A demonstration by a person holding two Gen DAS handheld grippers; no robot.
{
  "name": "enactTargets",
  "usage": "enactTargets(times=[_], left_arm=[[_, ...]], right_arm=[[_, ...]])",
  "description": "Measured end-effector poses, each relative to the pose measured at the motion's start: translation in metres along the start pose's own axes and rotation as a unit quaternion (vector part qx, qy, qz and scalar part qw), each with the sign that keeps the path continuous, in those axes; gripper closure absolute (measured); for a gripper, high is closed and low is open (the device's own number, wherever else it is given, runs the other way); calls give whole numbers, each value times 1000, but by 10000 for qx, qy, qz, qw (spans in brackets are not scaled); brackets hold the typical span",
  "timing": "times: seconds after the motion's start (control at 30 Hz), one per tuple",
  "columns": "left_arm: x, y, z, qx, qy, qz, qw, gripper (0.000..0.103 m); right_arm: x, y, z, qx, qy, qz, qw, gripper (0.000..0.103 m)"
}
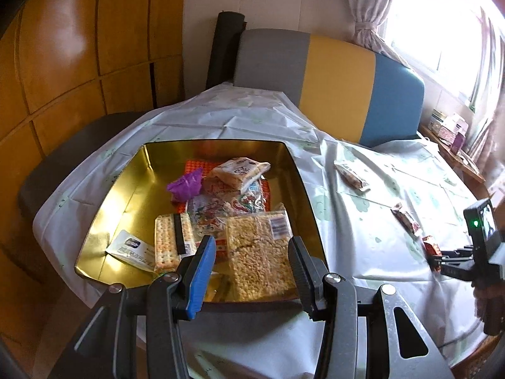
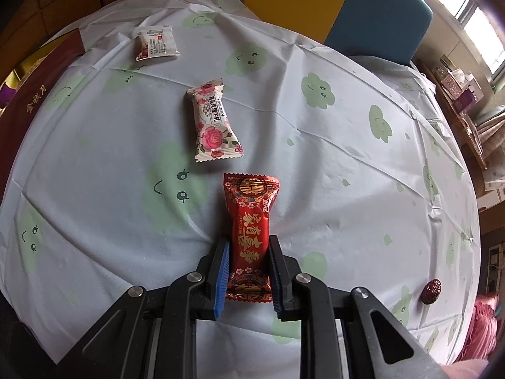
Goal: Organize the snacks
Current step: 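Carry the red candy into the gold tin and release with the right gripper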
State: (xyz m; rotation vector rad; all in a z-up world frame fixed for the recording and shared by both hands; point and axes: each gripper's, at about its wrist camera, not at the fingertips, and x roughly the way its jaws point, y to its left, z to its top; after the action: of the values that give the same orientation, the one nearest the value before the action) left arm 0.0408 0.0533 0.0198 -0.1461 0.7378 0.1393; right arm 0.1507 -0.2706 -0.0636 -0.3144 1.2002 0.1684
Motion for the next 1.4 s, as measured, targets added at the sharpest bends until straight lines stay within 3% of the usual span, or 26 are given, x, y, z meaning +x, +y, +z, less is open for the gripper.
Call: enactTargets(times=[0.17,0.43,0.63,0.8,1.1,1.3,1.4], left_arm=[[2,-2,-6,13,60,-80,9999,54],[5,-7,-13,74,137,-159,9998,54],[7,-11,-18,164,214,-237,9994,54],[8,-11,-22,172,245,-247,9992,54],[7,3,-23,-17,206,-100,9997,55],[11,18,-21,-260,208,1,9994,54],[12,25,-20,-375,206,47,9991,55]], right_arm=[[-1,-6,3,247,44,15,9997,81],[-20,-15,4,577,-258,164,9979,81],[-35,7,14,425,-558,457,9965,81],[-54,40,31,51,-839,1065,9908,81],[-84,131,79,-710,-1219,2045,9686,81],[-87,186,114,-923,-1258,2537,9546,81],[-80,213,131,-1057,-1237,2568,9527,78]])
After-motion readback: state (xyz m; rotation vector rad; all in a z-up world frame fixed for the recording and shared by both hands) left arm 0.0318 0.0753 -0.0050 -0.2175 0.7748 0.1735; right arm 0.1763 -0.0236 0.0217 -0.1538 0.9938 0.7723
